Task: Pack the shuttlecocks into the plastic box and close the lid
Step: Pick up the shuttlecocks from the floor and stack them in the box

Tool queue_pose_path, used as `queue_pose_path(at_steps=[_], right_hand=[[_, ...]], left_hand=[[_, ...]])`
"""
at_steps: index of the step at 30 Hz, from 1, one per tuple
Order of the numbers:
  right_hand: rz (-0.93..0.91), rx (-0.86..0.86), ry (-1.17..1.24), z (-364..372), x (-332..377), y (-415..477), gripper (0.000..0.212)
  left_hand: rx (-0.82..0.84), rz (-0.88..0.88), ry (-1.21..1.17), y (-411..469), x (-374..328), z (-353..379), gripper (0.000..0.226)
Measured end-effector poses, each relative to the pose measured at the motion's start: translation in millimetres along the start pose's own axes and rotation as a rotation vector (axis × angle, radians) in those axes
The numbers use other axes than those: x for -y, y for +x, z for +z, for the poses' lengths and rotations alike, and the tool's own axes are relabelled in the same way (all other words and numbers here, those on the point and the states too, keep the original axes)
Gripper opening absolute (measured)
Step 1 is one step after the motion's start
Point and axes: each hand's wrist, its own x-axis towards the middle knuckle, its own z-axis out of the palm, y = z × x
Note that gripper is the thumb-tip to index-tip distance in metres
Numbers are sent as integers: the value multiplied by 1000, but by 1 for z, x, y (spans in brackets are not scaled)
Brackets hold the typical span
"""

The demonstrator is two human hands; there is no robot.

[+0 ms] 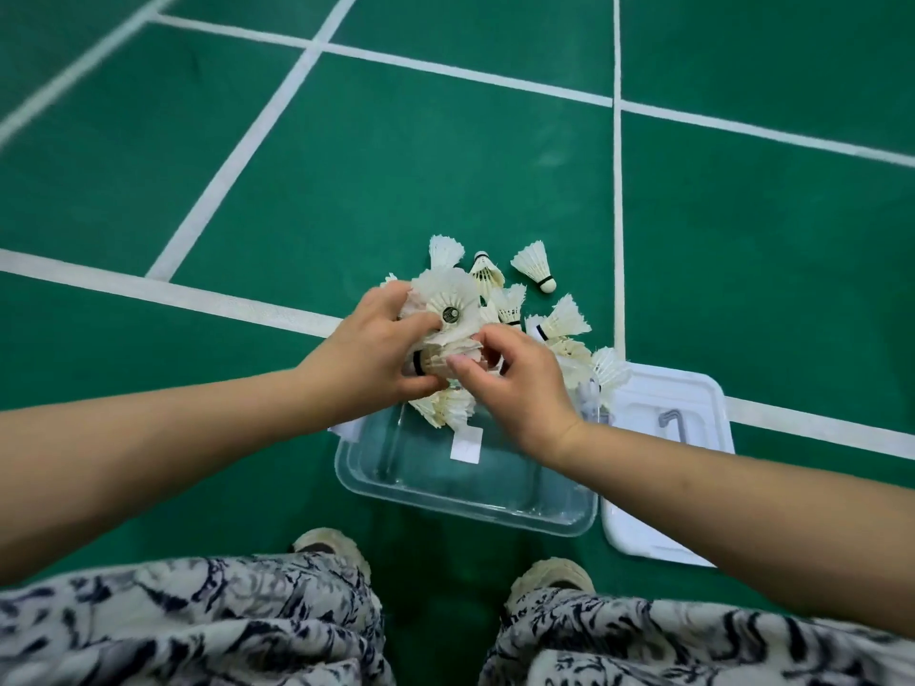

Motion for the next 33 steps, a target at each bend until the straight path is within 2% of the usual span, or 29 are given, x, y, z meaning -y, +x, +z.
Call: queue_pose_path(at_steps=[5, 8, 10, 14, 21, 33], right_hand=[[197, -70, 210, -13, -17, -12, 25], [357, -156, 208, -18, -38, -12, 33], [484, -111, 122, -20, -59, -8, 29], [659, 114, -105, -13, -97, 1, 22], [608, 315, -363, 4, -111, 16, 21], [479, 246, -420, 3, -114, 6, 15]], left_hand=[[122, -69, -11, -4, -4, -3, 69], [159, -93, 12, -5, 2, 3, 71], [183, -94, 19, -4, 4, 7, 73], [240, -56, 27, -2, -2, 21, 77], [335, -46, 11, 2, -5, 38, 88], [383, -85, -11, 14, 9, 56, 93]])
